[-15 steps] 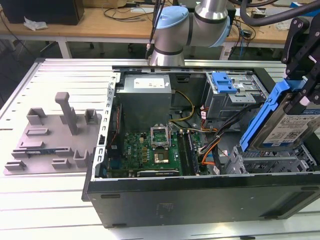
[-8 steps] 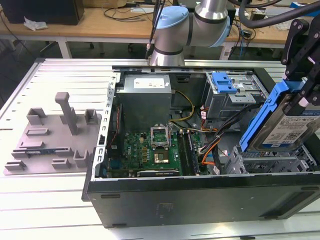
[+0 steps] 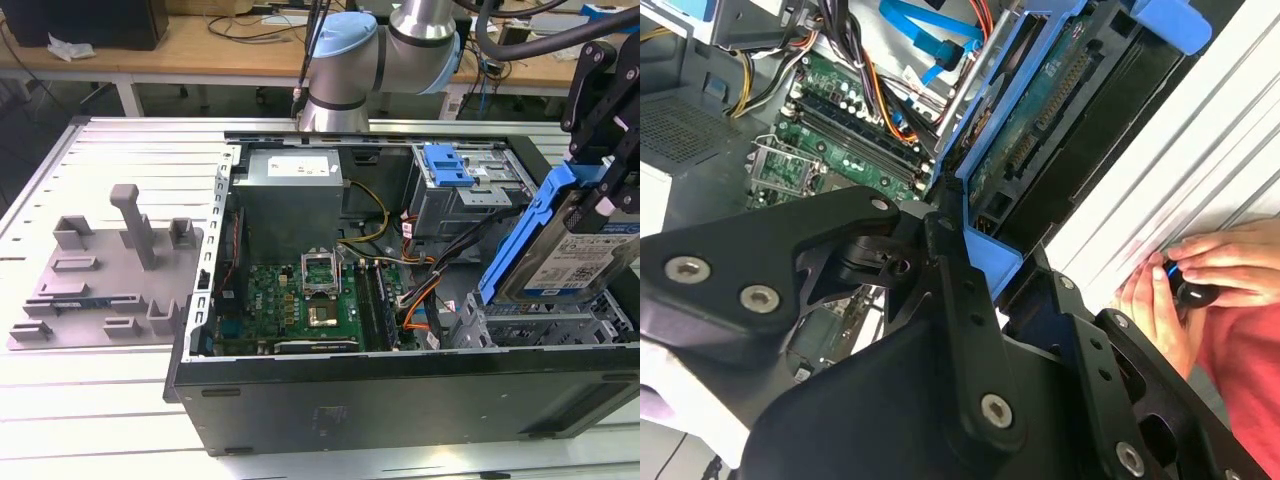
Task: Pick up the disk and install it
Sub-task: 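Insert the disk into the insertion slot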
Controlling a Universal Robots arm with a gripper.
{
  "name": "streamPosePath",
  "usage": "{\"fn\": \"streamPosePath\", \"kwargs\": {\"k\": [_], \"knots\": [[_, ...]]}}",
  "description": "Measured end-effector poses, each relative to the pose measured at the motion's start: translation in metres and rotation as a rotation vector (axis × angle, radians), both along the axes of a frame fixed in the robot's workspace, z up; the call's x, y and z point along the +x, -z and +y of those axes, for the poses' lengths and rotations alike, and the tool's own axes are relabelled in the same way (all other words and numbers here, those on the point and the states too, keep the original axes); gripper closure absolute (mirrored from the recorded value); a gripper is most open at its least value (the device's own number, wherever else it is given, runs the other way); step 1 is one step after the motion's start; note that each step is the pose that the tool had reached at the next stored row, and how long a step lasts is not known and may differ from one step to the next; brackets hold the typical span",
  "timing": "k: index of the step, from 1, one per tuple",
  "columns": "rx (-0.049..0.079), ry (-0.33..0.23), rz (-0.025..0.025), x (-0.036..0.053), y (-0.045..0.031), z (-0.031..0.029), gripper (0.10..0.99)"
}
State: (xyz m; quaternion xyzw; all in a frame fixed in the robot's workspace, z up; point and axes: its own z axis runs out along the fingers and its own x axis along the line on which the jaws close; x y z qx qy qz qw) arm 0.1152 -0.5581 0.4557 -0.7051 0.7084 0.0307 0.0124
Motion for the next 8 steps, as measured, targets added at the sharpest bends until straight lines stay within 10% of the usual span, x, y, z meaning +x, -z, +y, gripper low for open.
{"fn": "streamPosePath", "kwargs": {"k": [8], "knots": [[0.000, 0.000, 0.0000, 0.0000, 0.0028, 0.0000, 0.718]]}}
